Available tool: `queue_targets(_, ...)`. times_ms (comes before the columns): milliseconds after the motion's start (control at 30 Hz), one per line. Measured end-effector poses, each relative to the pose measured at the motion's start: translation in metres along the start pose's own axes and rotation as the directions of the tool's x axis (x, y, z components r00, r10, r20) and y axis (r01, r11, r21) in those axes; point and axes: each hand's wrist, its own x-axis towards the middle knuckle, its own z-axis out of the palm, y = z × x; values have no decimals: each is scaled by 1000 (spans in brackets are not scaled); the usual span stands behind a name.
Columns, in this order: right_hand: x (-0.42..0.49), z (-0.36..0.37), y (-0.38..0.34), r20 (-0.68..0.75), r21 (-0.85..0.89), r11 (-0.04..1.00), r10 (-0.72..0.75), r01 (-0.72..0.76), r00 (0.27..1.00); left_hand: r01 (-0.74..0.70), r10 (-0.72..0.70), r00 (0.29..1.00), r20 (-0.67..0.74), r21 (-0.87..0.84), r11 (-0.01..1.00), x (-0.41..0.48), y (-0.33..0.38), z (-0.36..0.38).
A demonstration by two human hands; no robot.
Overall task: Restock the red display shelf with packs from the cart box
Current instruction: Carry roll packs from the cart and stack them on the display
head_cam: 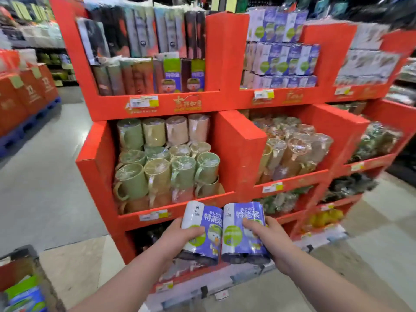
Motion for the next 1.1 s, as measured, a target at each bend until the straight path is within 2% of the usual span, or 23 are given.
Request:
queue_targets(267,-1,-119,-31,-119,24,997,-69,72,991,-96,89,988,127,52,994,32,41,113)
queue_targets(600,64,-185,-92,-202,94,984,-128,150,971,-187,173,964,203,49,981,102,120,182)
queue_targets(800,125,-235,-151,-304,36,970,-219,240,927,-214,198,939,281,28,976,174,181,228)
queue_targets(967,179,-261,-201,-346,4,951,-287,308,893,-296,277,911,304,18,955,232,240,248)
queue_targets(1100,215,-273,-232,-375,15,950,-285,313,882,-332,313,889,335,-2,943,265,274,258)
